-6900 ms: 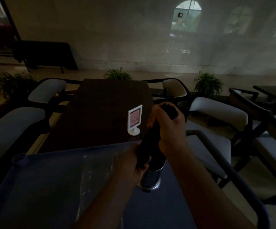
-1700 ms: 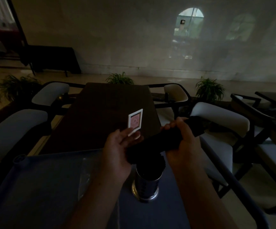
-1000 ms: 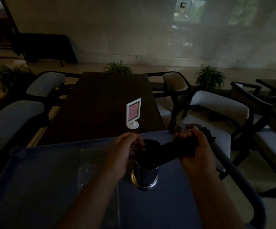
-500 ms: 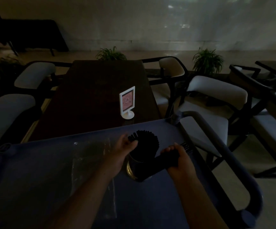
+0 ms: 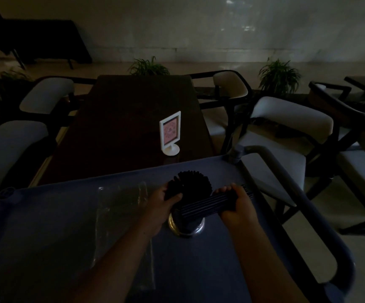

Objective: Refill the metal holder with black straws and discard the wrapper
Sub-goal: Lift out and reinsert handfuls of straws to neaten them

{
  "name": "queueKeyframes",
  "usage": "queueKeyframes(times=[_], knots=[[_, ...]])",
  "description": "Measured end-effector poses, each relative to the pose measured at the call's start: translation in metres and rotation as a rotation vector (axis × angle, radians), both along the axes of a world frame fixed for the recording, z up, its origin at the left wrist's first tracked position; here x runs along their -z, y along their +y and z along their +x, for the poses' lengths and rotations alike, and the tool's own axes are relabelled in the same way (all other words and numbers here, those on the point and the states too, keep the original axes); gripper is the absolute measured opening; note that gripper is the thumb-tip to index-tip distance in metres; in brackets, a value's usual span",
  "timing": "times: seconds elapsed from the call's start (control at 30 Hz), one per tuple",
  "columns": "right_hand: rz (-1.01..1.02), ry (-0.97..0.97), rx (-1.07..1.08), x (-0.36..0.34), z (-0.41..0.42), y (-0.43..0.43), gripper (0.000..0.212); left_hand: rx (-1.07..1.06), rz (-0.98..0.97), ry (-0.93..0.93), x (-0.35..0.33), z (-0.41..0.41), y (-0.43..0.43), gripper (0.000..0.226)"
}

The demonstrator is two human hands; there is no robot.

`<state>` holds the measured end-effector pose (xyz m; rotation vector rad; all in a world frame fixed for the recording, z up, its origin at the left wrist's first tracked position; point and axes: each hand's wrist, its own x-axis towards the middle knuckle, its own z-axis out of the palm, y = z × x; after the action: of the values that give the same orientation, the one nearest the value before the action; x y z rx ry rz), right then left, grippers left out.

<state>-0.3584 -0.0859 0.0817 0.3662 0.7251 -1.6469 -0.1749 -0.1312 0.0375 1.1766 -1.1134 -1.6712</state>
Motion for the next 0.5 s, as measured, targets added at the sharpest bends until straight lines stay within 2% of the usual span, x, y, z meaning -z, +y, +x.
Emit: queueKeyframes(times=[0.13, 0.23, 0.4, 0.5], knots=[[-0.03, 0.047, 0.105, -0.007, 0.0, -0.006, 0.017, -0.008, 0.017, -0.028, -0.002, 0.0, 0.002, 0.023], [-0.015, 0.172, 0.156, -0.014, 0.003, -0.008, 0.01, 0.006, 0.02, -0.026, -0.003, 0.002, 0.005, 0.021], [0.047, 0.595, 0.167, -0.026, 0.015, -0.004, 0.009, -0.017, 0.04, -0.028, -0.003, 0.003, 0.009, 0.021], [0.016, 0.796, 0.155, -0.032, 0.016, -0.006, 0.009, -0.011, 0.033, -0.033, -0.005, 0.003, 0.01, 0.023]])
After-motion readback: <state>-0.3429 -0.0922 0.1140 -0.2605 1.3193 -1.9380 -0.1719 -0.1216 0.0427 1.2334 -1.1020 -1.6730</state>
